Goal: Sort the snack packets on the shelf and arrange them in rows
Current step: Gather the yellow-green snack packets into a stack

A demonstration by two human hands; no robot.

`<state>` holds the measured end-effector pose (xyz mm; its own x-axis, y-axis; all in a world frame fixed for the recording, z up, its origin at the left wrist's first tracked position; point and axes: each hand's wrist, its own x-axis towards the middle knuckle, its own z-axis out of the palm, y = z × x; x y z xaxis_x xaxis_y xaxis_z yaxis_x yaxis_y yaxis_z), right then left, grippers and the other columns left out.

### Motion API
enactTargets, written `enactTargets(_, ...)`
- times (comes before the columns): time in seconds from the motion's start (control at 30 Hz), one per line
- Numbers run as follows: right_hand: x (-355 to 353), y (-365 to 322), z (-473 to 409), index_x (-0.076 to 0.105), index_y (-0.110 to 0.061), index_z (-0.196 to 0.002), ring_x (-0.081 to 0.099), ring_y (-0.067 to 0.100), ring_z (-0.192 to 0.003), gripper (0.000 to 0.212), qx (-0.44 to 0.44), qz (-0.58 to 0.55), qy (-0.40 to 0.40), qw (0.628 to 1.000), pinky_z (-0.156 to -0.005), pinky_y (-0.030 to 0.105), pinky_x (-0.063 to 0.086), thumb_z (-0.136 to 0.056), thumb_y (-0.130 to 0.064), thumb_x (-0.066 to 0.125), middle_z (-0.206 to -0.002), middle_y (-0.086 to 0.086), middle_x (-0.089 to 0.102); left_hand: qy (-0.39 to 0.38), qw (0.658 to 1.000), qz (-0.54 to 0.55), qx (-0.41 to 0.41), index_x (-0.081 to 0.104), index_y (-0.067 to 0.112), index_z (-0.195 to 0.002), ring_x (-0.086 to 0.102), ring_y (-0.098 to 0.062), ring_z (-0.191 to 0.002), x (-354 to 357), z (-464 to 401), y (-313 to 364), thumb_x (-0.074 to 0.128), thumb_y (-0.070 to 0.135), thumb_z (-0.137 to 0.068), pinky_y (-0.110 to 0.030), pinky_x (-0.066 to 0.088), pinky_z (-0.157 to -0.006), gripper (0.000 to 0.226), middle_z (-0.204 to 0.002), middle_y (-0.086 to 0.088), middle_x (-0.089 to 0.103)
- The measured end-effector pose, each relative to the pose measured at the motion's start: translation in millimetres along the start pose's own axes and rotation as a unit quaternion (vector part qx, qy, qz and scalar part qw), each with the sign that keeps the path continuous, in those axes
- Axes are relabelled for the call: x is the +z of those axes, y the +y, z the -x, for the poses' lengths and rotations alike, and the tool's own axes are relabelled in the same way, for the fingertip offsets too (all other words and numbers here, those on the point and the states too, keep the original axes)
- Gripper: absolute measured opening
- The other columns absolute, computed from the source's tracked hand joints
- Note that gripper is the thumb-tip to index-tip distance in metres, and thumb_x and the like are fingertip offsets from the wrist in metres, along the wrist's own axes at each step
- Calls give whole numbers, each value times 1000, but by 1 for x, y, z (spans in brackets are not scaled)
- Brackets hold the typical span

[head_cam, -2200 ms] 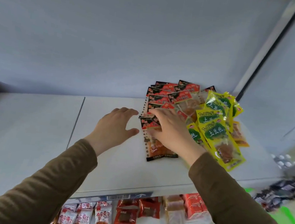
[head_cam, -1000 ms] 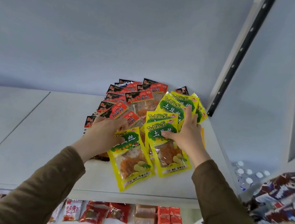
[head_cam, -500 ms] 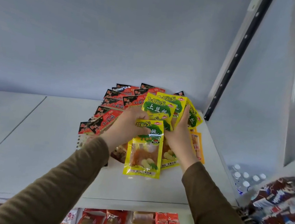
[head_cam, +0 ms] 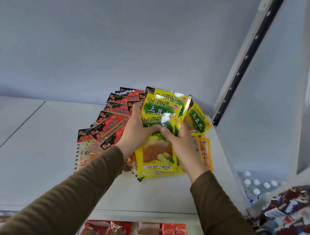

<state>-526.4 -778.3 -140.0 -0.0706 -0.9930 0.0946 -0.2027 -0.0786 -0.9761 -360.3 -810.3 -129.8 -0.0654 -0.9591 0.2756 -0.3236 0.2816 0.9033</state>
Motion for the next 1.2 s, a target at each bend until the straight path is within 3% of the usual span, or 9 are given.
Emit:
enactTargets(0.13, -5, -6, -11, 57, -27, -132, 62, 13, -117, 38, -34, 19, 57, 998, -100, 36, 51, -95, -26, 68, -124, -11, 66, -42, 993, 101, -42, 38, 32, -141, 69, -13, -112, -5, -5, 3, 83, 32, -86, -37, 59, -94, 71, -127, 4, 68)
enactTargets(0.23, -17, -19, -20, 59, -40, -120, 64, 12, -112, 28, -34, -2, 83, 996, -86, 22, 54, -95, -32, 68, -110, -27, 67, -85, 988, 113, -62, 37, 40, -142, 65, -14, -118, -20, -5, 9, 84, 58, -75, -38, 56, -98, 84, -136, 3, 61)
enactTargets(0.4, -28, -47, -34, 58, -45, -116, 65, 11, -112, 25, -73, -22, 106, 991, -98, 48, 54, -95, -34, 66, -119, -15, 68, -141, 968, 171, -120, 35, 53, -143, 58, -26, -130, -28, -4, 18, 77, 76, -70, -56, 41, -114, 87, -146, 2, 55)
enactTargets(0.53, -16, -63, -35, 60, -46, -115, 67, 9, -110, 25, -81, -48, 99, 991, -94, 46, 56, -93, -36, 67, -119, -14, 70, -165, 943, 253, -141, 29, 49, -151, 58, -21, -132, -22, -7, 31, 86, 54, -77, -58, 42, -113, 93, -147, 8, 58)
enactTargets(0.73, 15, -65, -34, 68, -28, -108, 76, 24, -86, 15, 36, -169, 55, 983, -71, 41, 62, -93, -26, 69, -103, 5, 77, -159, 894, 388, -159, 54, 15, -141, 71, -42, -108, -20, -10, 39, 78, 13, -89, -55, 59, -89, 58, -127, -21, 69)
enactTargets(0.87, 27, -62, -31, 79, -35, -87, 76, 23, -88, 15, 60, -182, 22, 981, -83, 47, 61, -94, -27, 68, -93, 0, 79, -130, 884, 407, -187, 63, 4, -132, 73, -40, -96, -20, -9, 31, 72, 6, -90, -50, 59, -82, 43, -118, -26, 70)
enactTargets(1.0, 24, -57, -33, 76, -29, -99, 72, 26, -102, 12, 56, -162, -12, 985, -97, 54, 54, -96, -29, 64, -108, 0, 77, -133, 878, 424, -180, 59, 0, -135, 71, -39, -95, -21, -9, 23, 67, 7, -93, -49, 61, -82, 44, -119, -27, 67)
enactTargets(1.1, 15, -52, -33, 67, -31, -100, 65, 9, -96, 30, -7, -32, 51, 998, -89, 40, 51, -93, -58, 56, -103, -11, 70, -129, 879, 416, -195, 58, 0, -137, 72, -40, -92, -20, -7, 21, 67, 7, -94, -49, 62, -79, 44, -122, -28, 66)
enactTargets(1.2, -13, -33, -34, 59, -24, -122, 56, 11, -110, 50, -65, 127, 253, 957, -91, 36, 45, -89, -62, 57, -118, -7, 62, -107, 878, 414, -217, 61, 4, -136, 75, -40, -91, -24, -7, 16, 66, 7, -95, -47, 62, -72, 41, -123, -27, 69)
